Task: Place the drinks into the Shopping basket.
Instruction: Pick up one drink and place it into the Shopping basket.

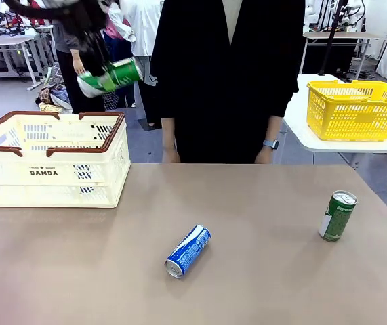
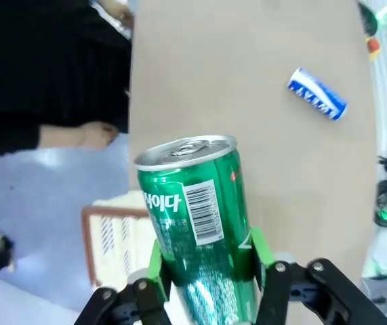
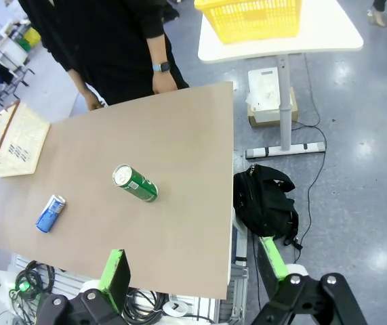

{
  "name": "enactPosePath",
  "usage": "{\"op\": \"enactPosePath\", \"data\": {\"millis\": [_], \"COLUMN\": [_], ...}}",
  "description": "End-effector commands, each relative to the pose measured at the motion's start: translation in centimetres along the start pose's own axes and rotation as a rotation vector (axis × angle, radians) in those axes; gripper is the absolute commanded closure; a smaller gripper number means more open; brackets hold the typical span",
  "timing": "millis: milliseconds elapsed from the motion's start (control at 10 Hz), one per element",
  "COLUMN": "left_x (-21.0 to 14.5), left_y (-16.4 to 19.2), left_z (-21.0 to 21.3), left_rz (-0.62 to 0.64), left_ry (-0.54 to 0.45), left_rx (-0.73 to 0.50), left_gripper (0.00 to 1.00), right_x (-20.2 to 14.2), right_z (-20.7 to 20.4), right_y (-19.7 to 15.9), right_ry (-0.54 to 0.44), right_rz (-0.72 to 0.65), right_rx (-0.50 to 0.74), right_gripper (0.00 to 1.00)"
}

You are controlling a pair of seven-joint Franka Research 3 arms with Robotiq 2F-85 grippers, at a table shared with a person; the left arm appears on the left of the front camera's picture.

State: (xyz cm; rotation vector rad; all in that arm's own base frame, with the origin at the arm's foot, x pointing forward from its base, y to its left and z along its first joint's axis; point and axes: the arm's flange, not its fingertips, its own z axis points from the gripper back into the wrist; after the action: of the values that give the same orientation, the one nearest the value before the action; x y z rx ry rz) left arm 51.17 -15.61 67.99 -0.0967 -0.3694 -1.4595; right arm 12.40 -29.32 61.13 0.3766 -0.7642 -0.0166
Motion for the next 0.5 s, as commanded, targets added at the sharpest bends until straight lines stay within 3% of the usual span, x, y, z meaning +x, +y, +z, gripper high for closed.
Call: {"op": "enactPosePath", "data": {"millis": [0,100,400], "left_x": [-1.9,0.0,0.0], "left_y": [3.3,0.0,0.0], "left_z": [-0.5,0.0,0.0], "left_rz": [-0.004,0.000,0.000], "left_ry": [0.114,0.000,0.000], "left_rx": [-0.070,0.000,0.000], "left_gripper": [1.00,1.00,1.00], "right_x": [-0.4,-0.4,-0.4], "right_z": [0.8,0.8,0.8], "right_y": [-0.1,-0.1,-0.1], "right_ry": [0.004,0.004,0.004], "right_rz": [-0.017,-0.017,-0.017], "right_rx": [-0.019,-0.019,-0.019], "right_gripper": [0.00,0.00,0.00]}}
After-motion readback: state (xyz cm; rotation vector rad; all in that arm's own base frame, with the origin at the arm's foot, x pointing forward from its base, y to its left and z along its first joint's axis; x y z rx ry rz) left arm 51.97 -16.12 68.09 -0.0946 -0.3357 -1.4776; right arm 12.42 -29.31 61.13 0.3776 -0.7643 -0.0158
